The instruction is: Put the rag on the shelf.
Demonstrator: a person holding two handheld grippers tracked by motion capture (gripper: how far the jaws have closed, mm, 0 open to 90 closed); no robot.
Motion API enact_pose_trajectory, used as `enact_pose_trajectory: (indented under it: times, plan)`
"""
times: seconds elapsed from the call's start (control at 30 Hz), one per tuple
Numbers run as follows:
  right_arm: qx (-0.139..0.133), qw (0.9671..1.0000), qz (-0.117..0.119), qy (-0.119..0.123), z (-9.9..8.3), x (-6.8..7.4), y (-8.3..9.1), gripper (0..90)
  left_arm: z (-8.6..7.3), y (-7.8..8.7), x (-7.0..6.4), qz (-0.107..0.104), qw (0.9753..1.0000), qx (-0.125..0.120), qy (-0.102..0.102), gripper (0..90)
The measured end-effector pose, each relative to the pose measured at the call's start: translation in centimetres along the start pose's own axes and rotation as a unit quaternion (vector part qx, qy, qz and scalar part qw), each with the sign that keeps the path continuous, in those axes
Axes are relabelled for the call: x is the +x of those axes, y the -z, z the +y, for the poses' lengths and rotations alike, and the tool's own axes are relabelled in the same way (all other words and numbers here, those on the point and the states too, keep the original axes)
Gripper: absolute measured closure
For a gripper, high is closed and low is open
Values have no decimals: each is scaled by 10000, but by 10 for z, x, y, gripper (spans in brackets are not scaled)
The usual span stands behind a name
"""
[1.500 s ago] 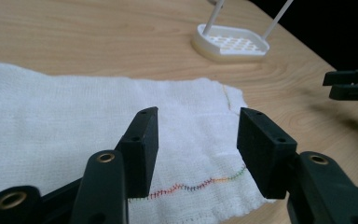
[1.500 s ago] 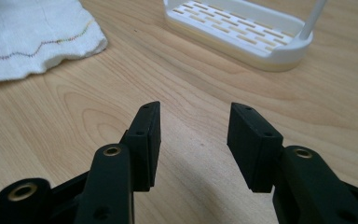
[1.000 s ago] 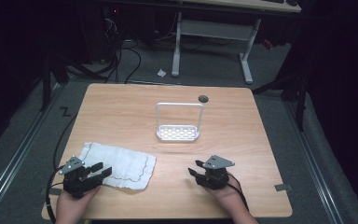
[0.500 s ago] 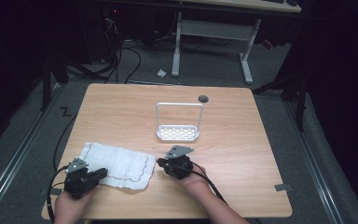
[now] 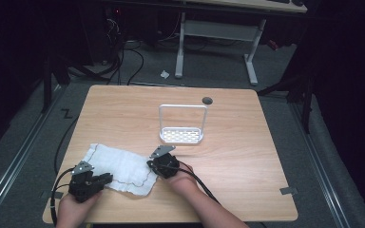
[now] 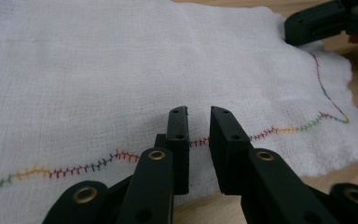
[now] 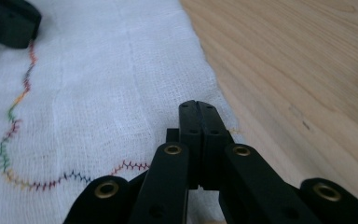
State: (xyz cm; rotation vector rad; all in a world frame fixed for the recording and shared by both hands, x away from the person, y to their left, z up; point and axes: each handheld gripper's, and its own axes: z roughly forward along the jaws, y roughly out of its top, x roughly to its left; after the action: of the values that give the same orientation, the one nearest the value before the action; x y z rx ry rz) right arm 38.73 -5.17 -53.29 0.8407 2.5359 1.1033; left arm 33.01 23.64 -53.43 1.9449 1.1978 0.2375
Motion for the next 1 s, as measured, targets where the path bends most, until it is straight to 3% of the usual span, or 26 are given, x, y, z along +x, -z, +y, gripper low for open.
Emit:
enact_pose_trajectory:
  times: [0.2,0.23,0.27,0.3,0.43,0.5,0.6,0.63,0.67,0.73,0.83,0.9,1.0]
  plan:
    - [-84,9999,67,22,-28,7,27,900,5,-12,-14,-221,9997,40,-134,774]
    - [-108,9999,66,22,-41,10,40,900,7,-18,-23,-329,9992,70,-212,773]
    - [-101,9999,84,-10,-48,12,47,900,7,-18,-23,-329,9992,70,-212,768]
    - [-101,9999,84,-10,-48,12,47,900,8,-21,-29,-382,9988,90,-282,768]
    - [-161,9998,100,-89,-78,20,77,900,11,-31,-49,-546,9968,167,-567,734]
    - [-174,9997,99,-130,-84,21,84,900,11,-34,-55,-592,9959,165,-660,723]
    - [-202,9995,144,-179,-85,22,88,894,11,-33,-55,-624,9960,144,-628,693]
    - [-459,9985,235,-160,-81,23,93,891,10,-31,-55,-699,9957,110,-594,657]
    - [-549,9982,228,-117,-77,23,94,891,10,-30,-55,-706,9958,72,-577,652]
    - [-594,9980,206,-71,-71,22,93,891,9,-28,-55,-721,9959,46,-553,651]
    - [-597,9981,129,-53,-40,11,71,896,7,-24,-54,-711,9964,44,-451,655]
    - [-546,9984,106,-105,-33,7,62,897,6,-23,-53,-695,9966,46,-435,664]
    - [-266,9996,-21,-118,-12,-5,26,897,4,-22,-51,-732,9966,16,-367,706]
